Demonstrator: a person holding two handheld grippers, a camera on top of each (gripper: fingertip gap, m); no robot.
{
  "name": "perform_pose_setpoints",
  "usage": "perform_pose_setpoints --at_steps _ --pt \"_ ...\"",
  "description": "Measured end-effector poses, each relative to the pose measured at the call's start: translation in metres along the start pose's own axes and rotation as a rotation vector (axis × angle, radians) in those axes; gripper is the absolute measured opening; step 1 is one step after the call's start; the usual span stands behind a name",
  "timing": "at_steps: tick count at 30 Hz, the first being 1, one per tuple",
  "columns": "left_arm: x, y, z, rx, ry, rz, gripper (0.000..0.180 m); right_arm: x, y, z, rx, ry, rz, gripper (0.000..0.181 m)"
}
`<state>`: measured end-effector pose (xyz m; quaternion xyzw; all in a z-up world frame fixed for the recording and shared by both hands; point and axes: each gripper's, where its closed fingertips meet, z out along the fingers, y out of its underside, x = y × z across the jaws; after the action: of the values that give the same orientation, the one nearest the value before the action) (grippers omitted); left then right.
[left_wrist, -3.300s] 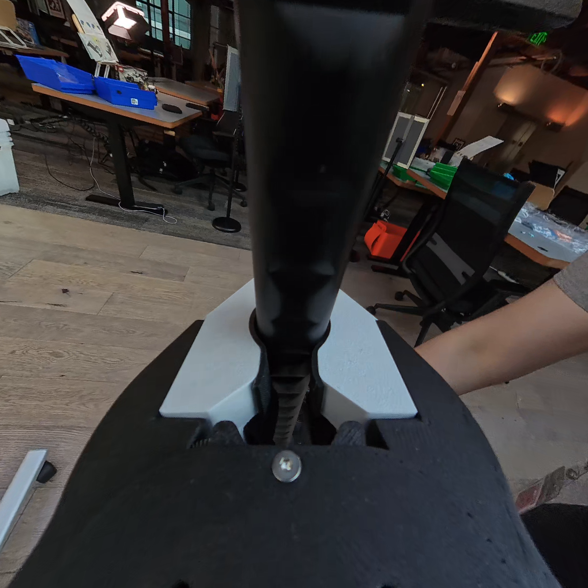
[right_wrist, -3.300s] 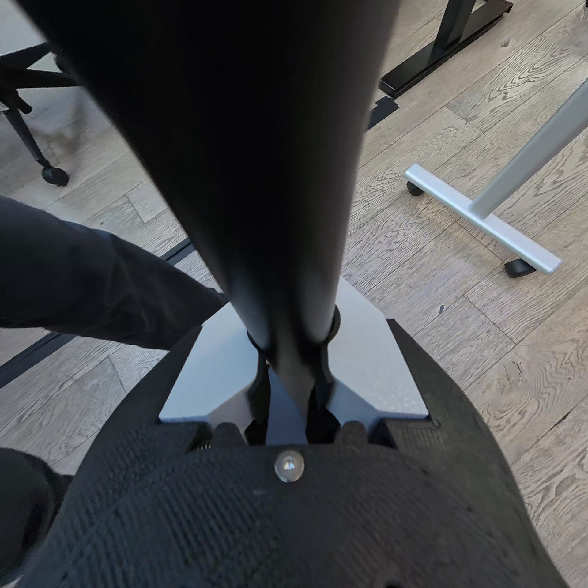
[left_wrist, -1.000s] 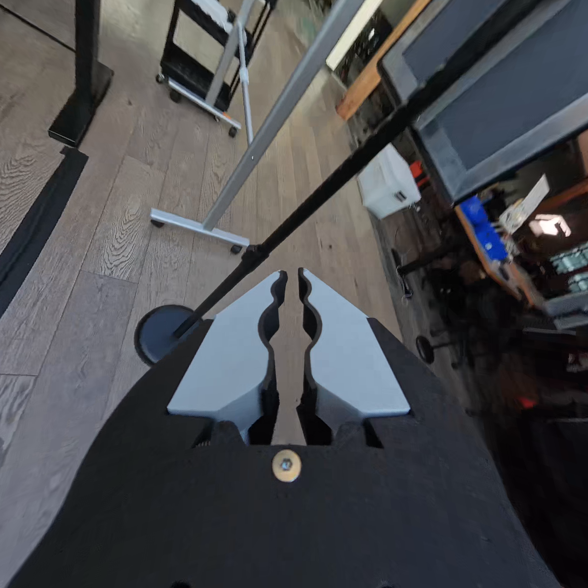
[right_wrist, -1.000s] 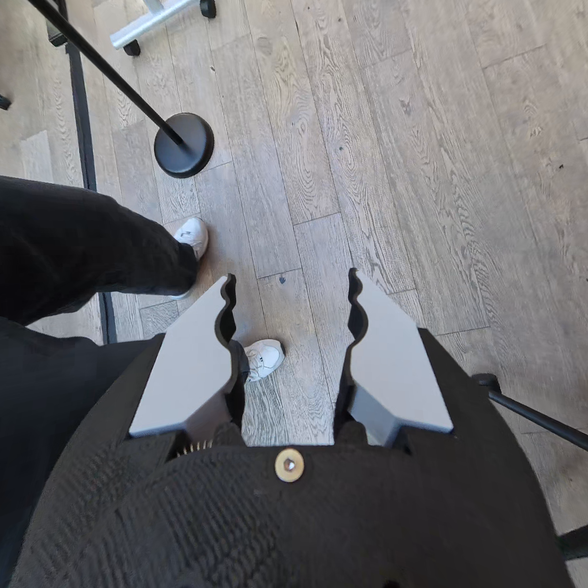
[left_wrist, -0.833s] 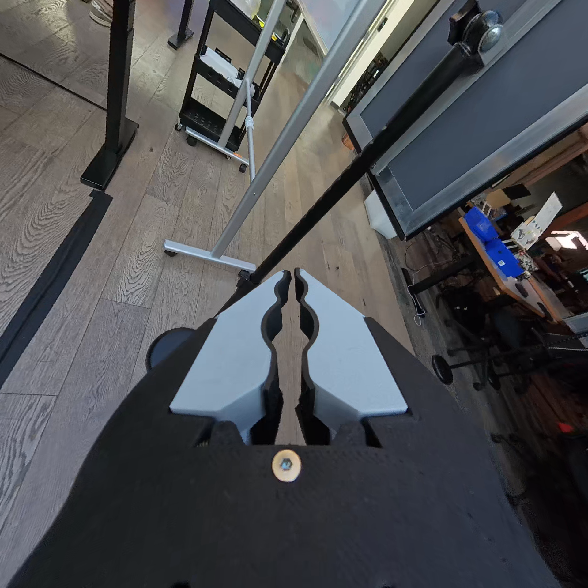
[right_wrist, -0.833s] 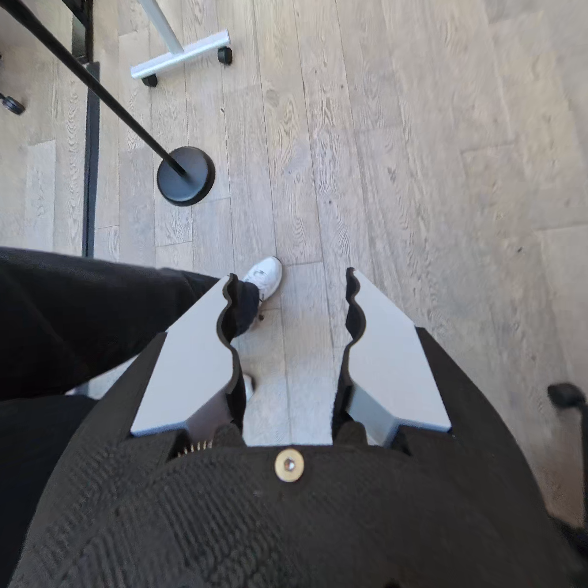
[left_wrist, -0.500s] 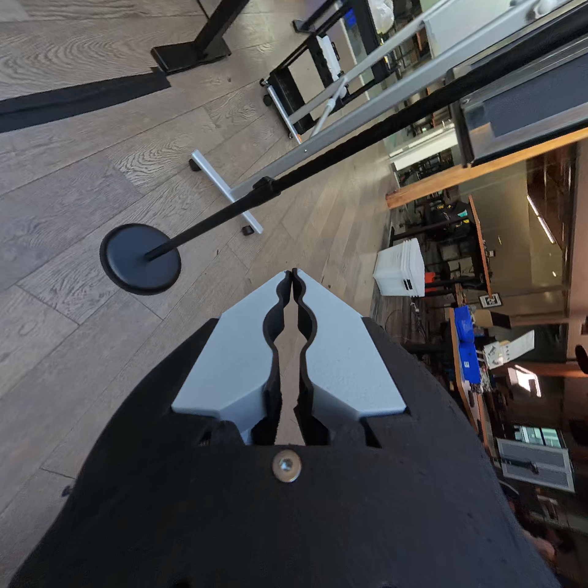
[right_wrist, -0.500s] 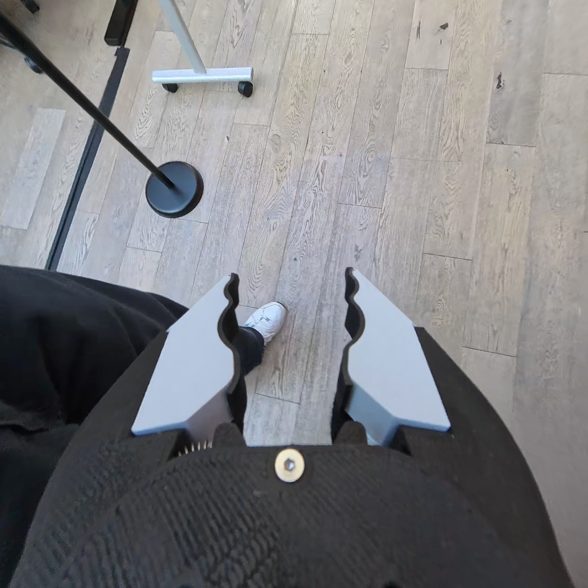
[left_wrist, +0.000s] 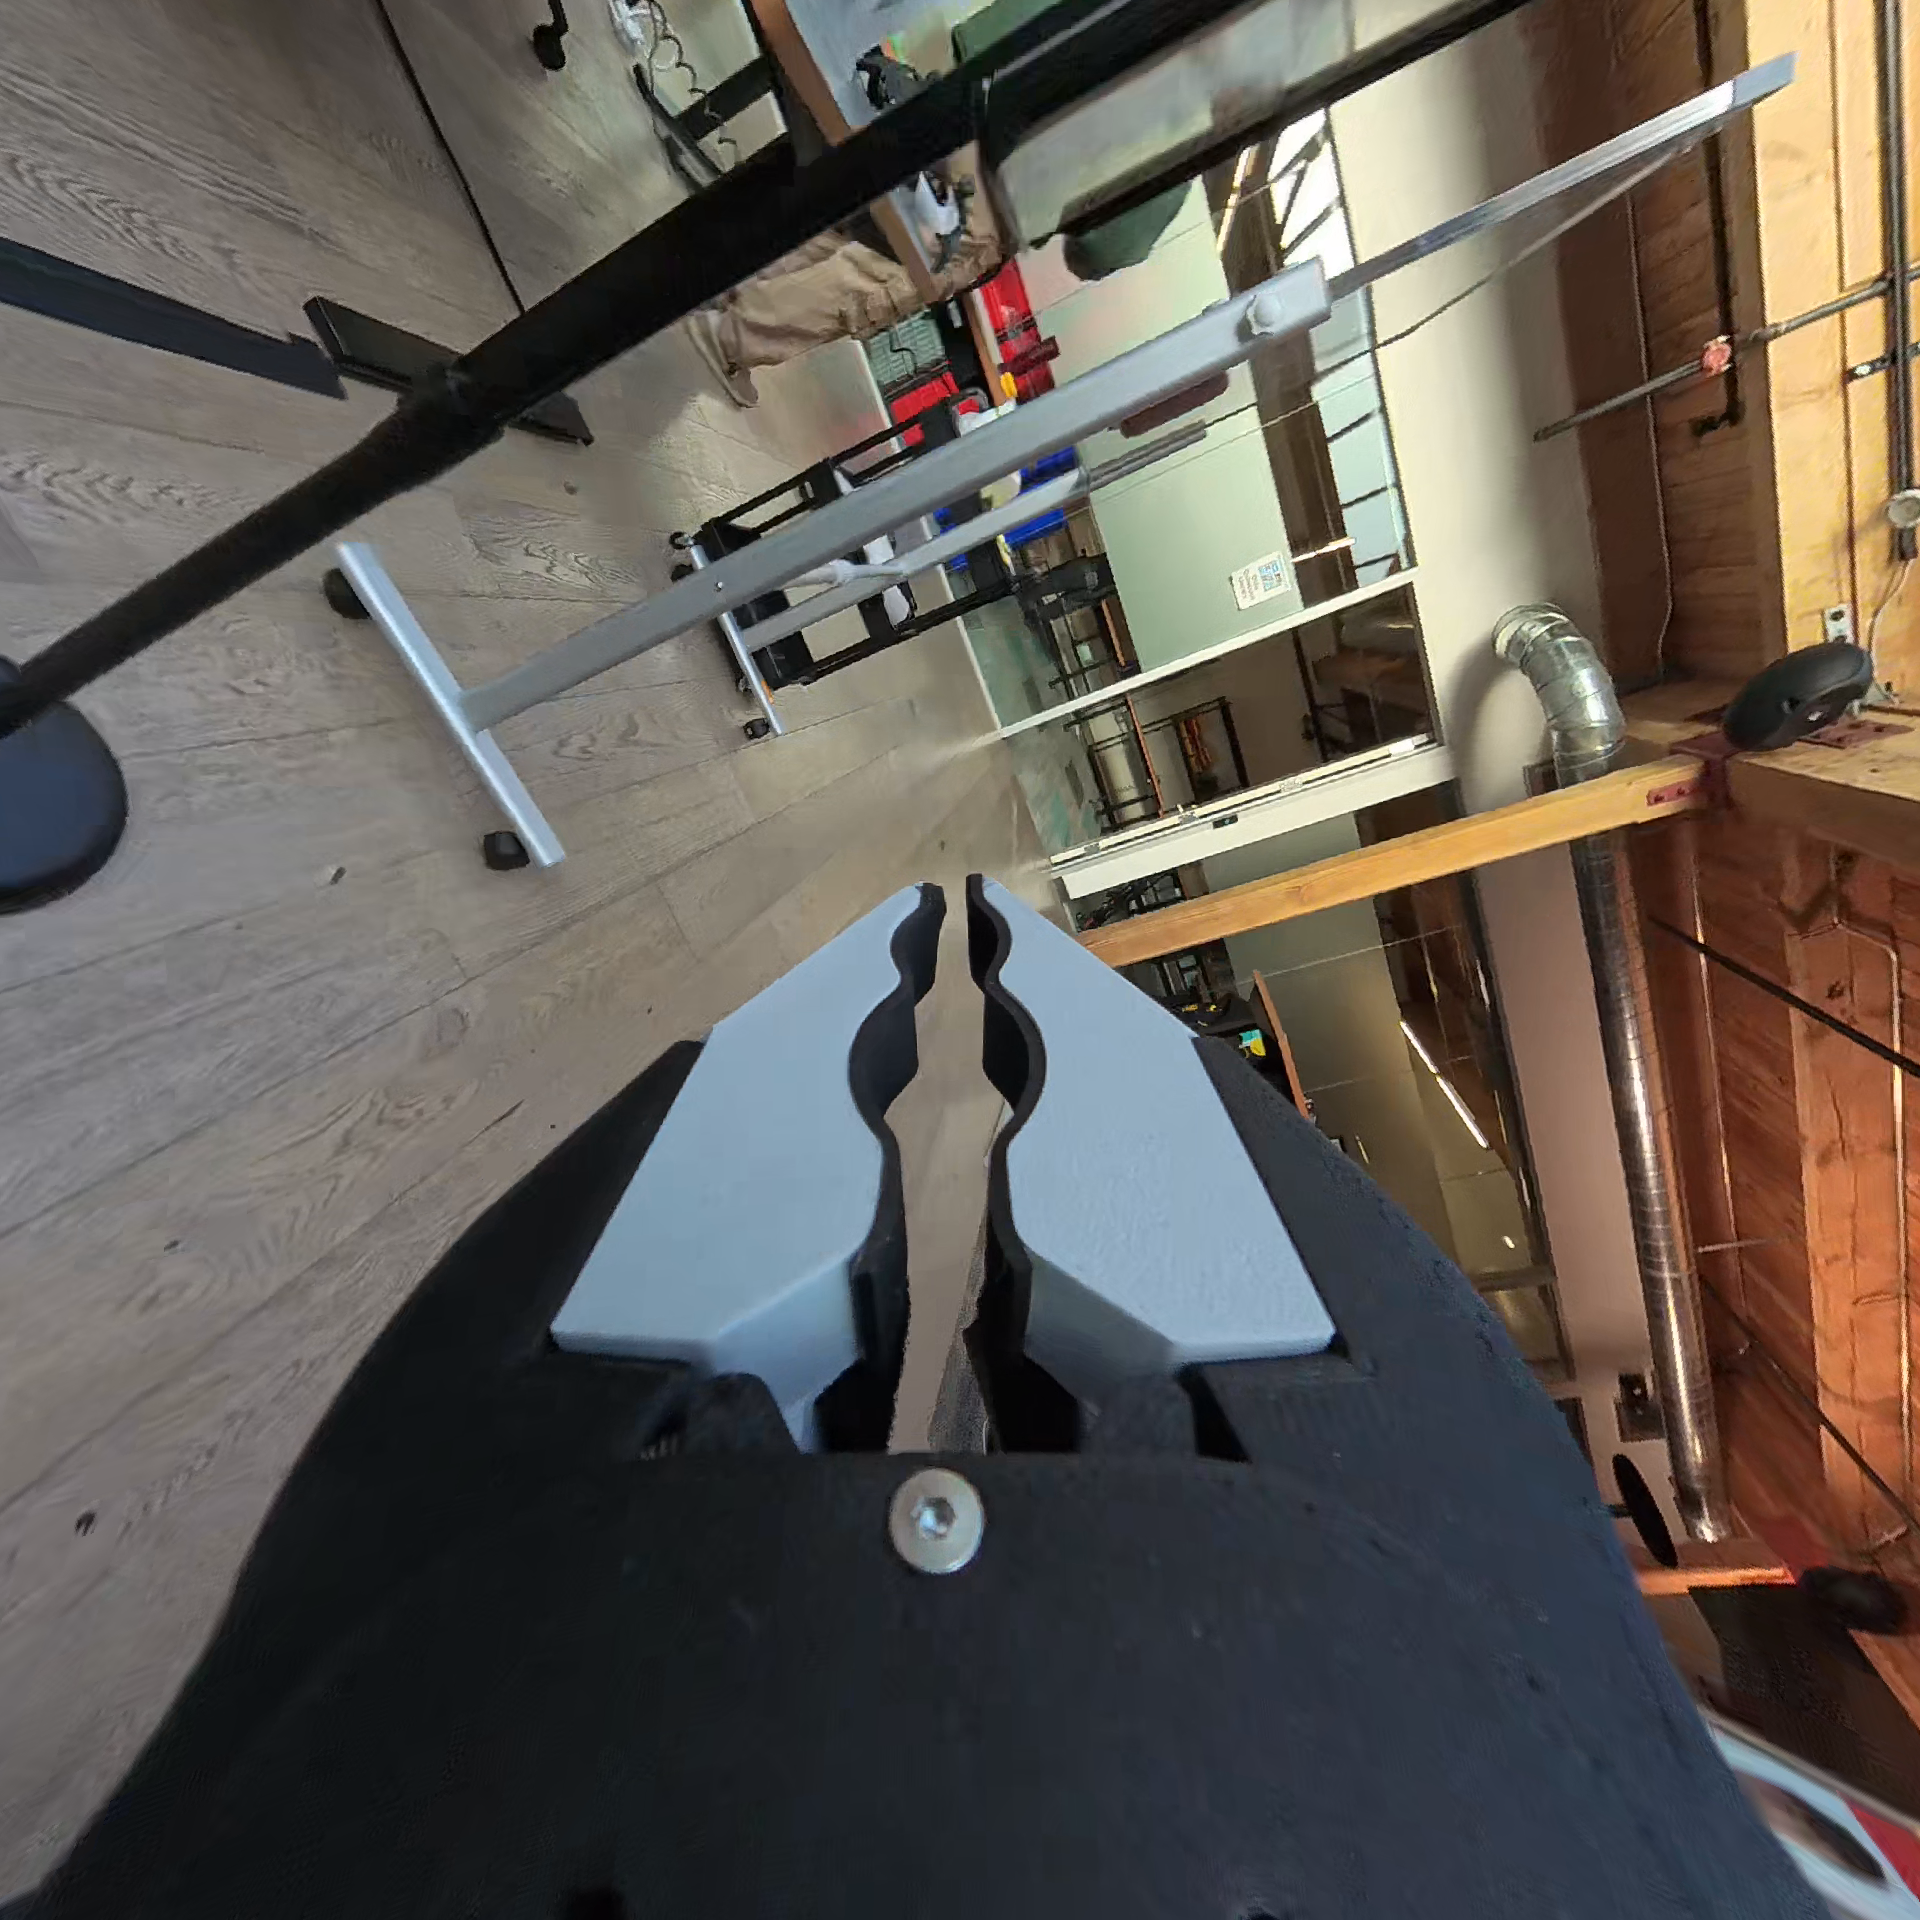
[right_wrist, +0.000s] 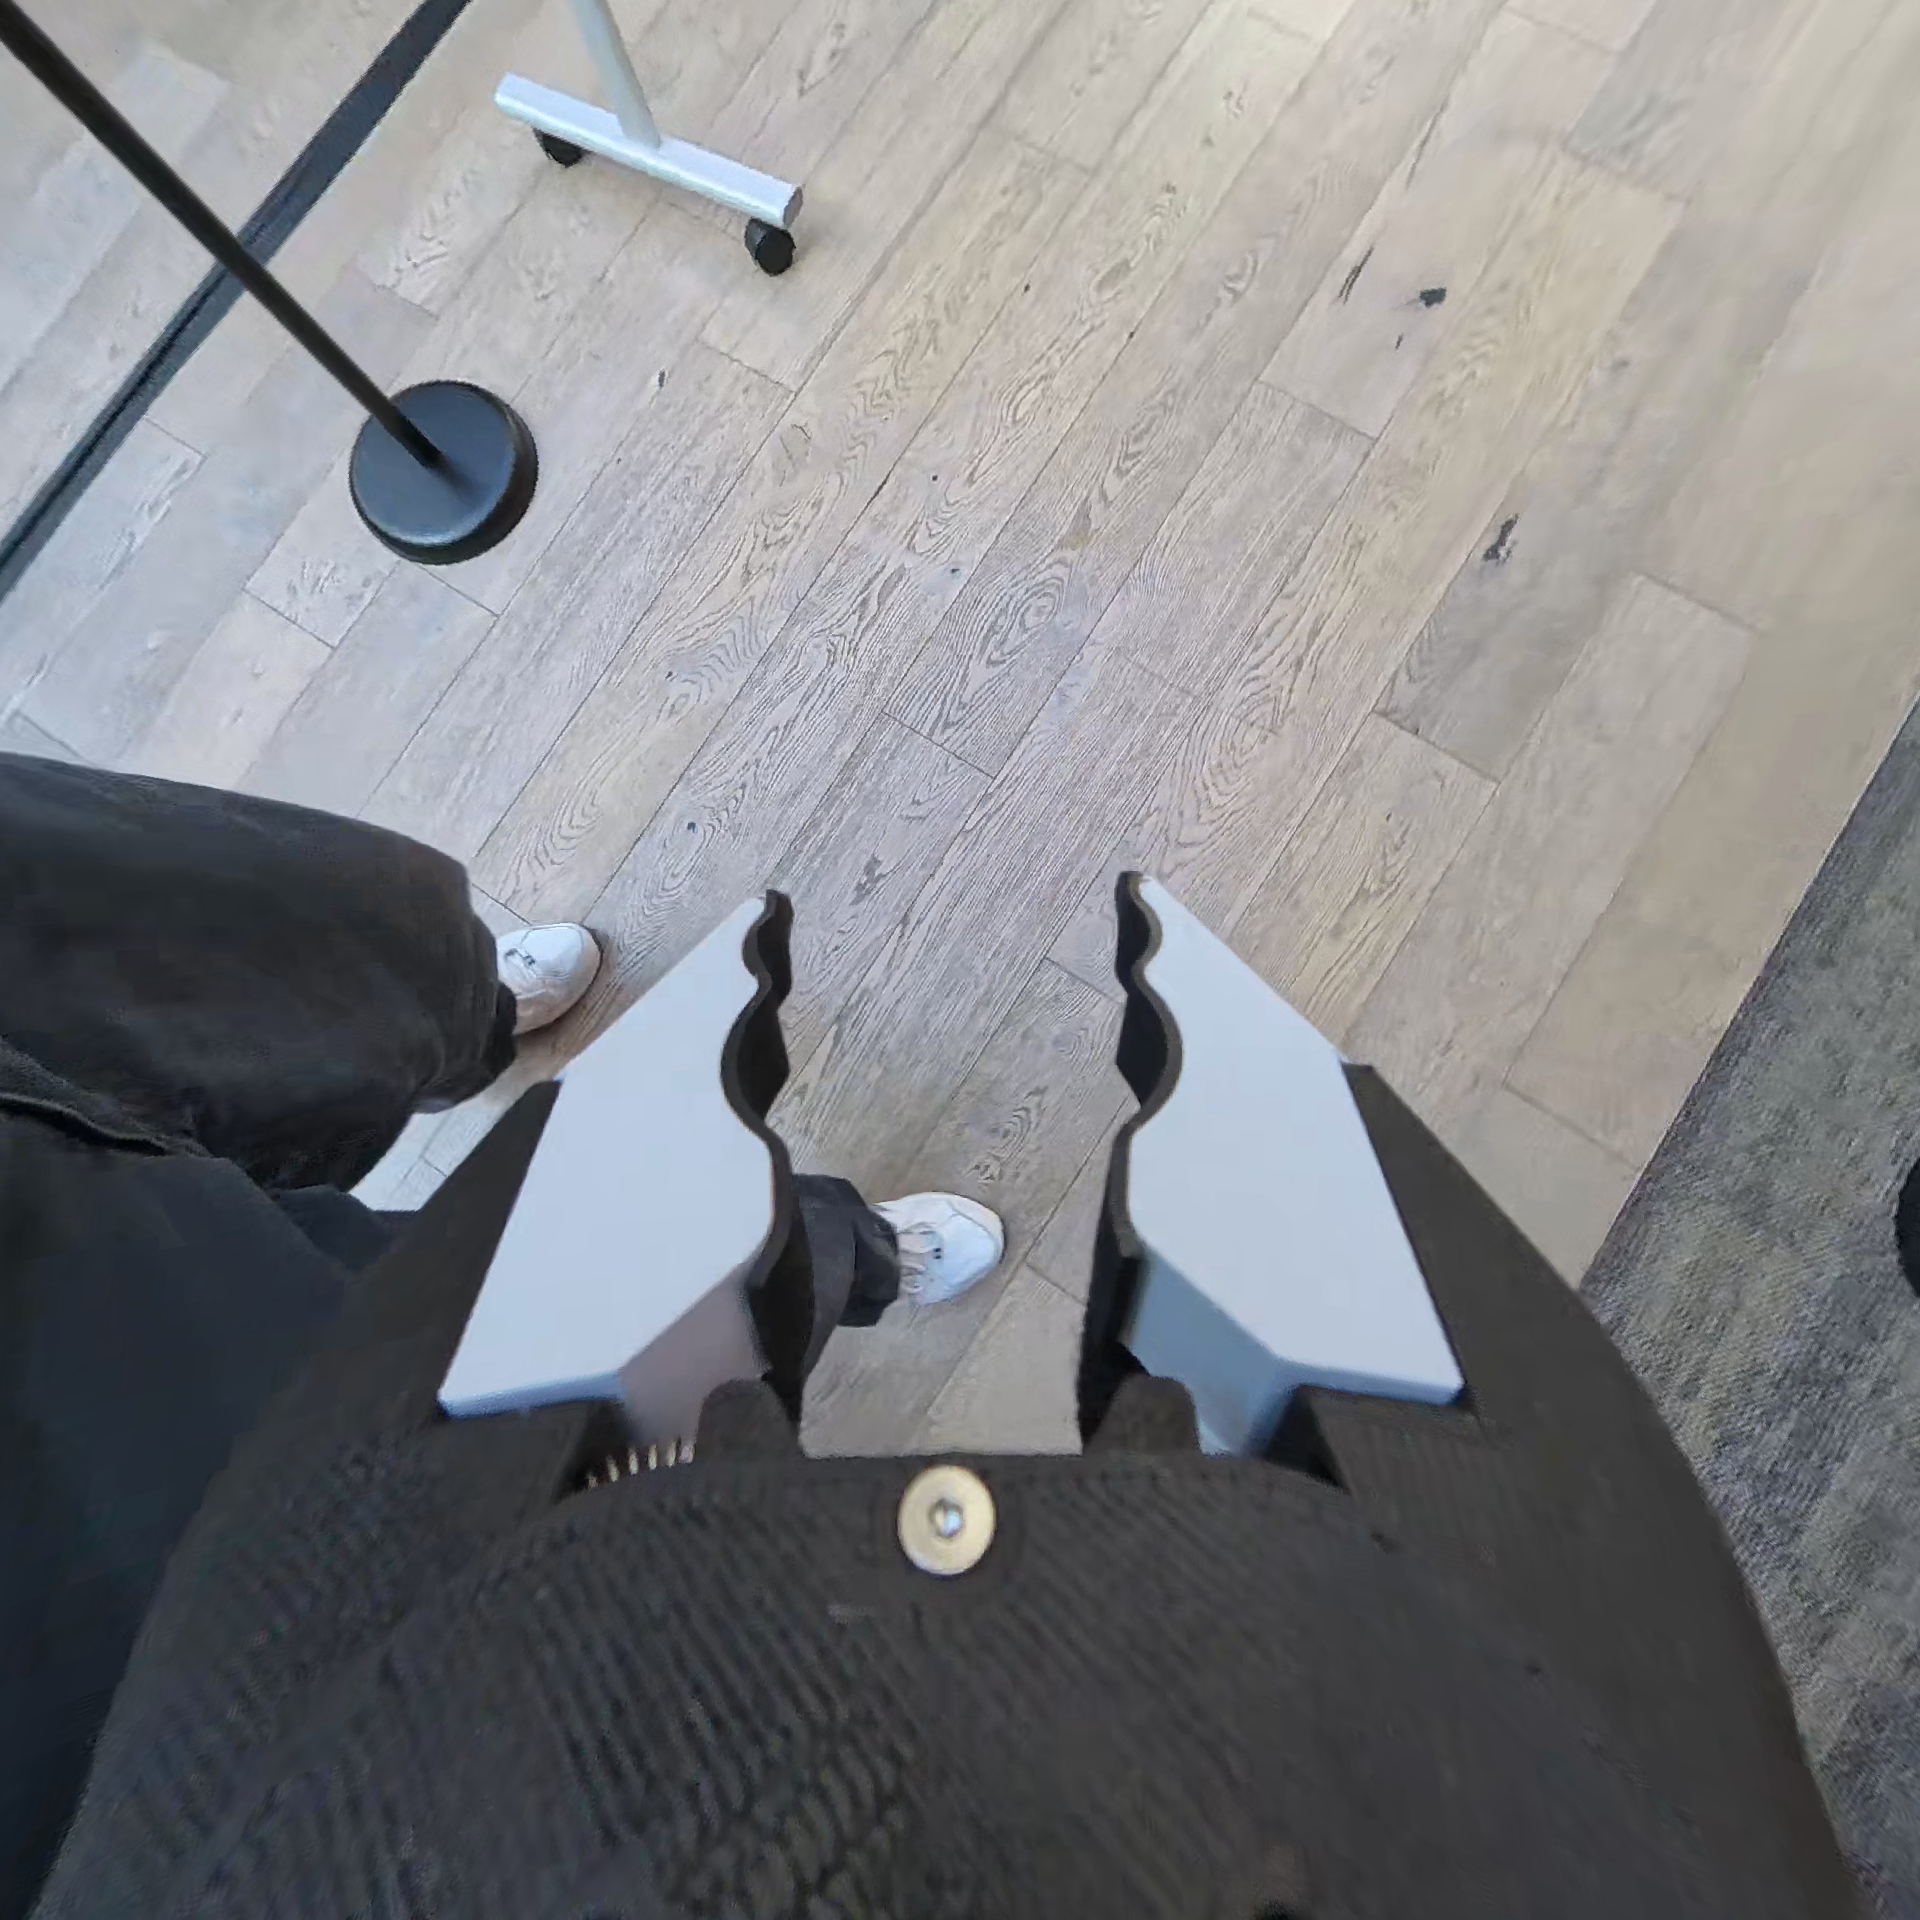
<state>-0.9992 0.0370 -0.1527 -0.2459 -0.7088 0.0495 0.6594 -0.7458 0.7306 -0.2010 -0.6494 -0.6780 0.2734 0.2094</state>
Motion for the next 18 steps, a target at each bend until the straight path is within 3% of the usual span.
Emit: perform_pose_setpoints --at_steps 4,8,18 --pt "0.007 0.09 -0.054 0.05 -0.14 -0.051 0.003 0.091 -0.081 -0.028 0.112 -0.099 -0.048 0.044" --pt "0.015 0.166 -0.076 0.007 -0.205 -0.058 0.0 0.158 -0.137 -0.025 0.173 -0.163 -0.025 0.039" --pt "0.034 0.347 0.059 -0.505 -0.233 0.175 0.0 0.239 -0.179 0.059 0.207 -0.174 0.124 0.018"
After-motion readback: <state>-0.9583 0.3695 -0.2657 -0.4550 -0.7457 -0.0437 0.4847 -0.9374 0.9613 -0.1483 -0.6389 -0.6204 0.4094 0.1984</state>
